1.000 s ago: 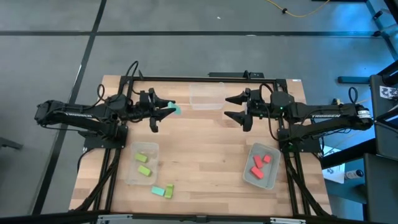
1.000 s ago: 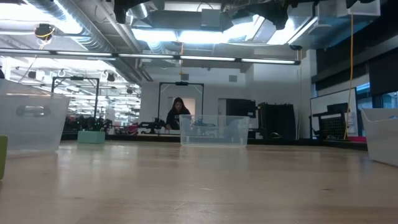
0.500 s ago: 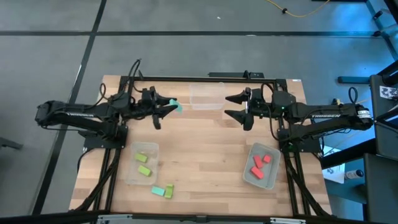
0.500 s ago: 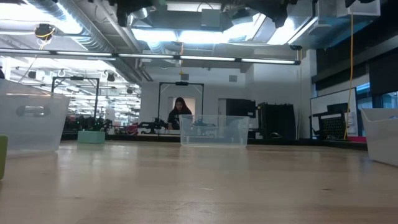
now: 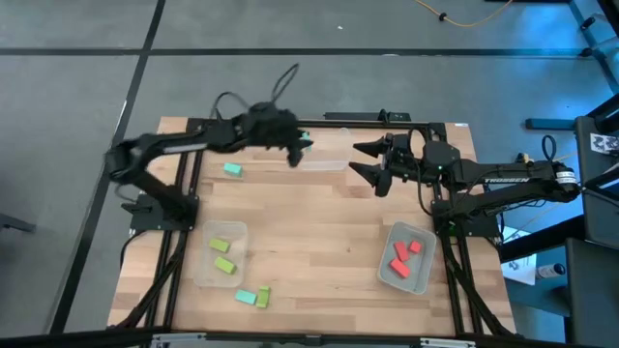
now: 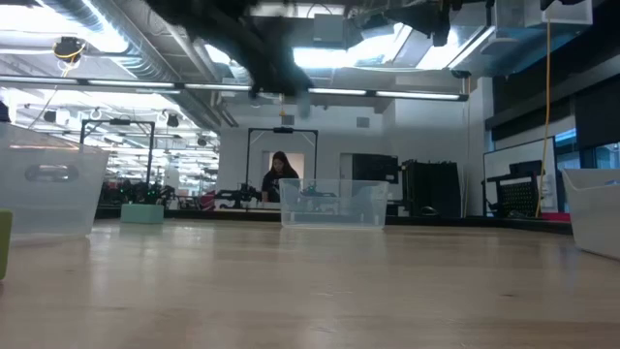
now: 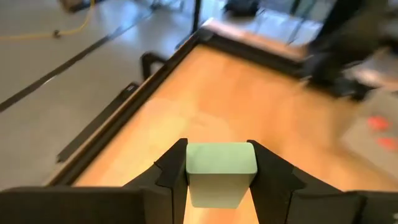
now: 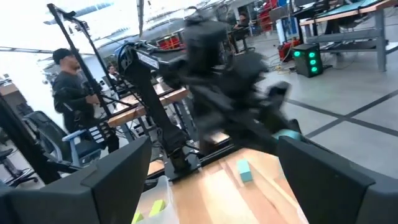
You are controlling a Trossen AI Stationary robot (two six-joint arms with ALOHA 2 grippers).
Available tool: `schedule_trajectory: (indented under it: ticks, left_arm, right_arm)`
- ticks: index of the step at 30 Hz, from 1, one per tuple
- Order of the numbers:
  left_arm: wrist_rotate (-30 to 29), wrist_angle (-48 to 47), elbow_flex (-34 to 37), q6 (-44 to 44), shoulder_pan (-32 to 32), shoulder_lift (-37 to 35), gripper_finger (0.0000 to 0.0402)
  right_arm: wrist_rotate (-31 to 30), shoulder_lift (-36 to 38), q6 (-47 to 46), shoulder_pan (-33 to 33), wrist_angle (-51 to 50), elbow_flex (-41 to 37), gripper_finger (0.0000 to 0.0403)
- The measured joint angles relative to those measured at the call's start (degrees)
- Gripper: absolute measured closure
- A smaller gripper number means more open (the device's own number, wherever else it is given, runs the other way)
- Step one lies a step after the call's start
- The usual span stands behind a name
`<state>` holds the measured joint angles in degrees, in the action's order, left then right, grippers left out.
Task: Sort & place blocks by color
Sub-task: Put the top right blue block into the top transparent bin
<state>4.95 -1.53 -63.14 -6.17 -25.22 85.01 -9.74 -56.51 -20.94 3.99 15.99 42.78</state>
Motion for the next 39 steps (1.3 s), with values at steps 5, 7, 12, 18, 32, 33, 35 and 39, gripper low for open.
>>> schedule_trajectory:
  ticks: [5, 7, 12, 18, 32, 33, 35, 39]
  left_arm:
    - [-1.1, -0.6, -7.9, 1.1, -4.0, 13.2, 0.0282]
    - [-1.2, -2.4, -10.4, -0.3, -5.0, 17.5, 0.0282]
    - [-1.1, -8.2, -15.6, -2.6, -6.1, 26.1, 0.0282]
    - [-1.2, -11.8, -16.8, -6.0, -5.5, 30.6, 0.0282]
    - [-3.3, -13.3, -16.8, -4.8, -4.0, 30.8, 0.0282]
    - [-3.3, -13.4, -16.8, -4.2, -4.0, 30.8, 0.0282]
    - [-3.3, -13.4, -16.8, -3.3, -3.9, 30.8, 0.0282]
    - [-4.1, -13.5, -16.8, -2.4, -3.8, 30.8, 0.0260]
  right_arm:
    - [-0.3, 0.0, 0.6, 0.0, -0.9, 0.0, 0.0052]
    - [-0.4, 0.0, 0.4, 0.0, -1.6, 0.0, 0.0052]
    - [-0.4, 0.0, 0.3, 0.0, -1.7, 0.0, 0.0052]
    - [-2.3, 0.0, 0.3, 0.0, -1.7, 0.0, 0.0052]
    - [-2.8, 0.0, 0.0, 0.0, -1.7, 0.0, 0.0052]
    - [-2.8, 0.0, 0.0, 0.0, -1.7, 0.0, 0.0052]
    - [-2.8, 0.0, 0.0, 0.0, -1.7, 0.0, 0.0052]
    - [-2.8, 0.0, 0.2, 0.0, -1.7, 0.0, 0.0052]
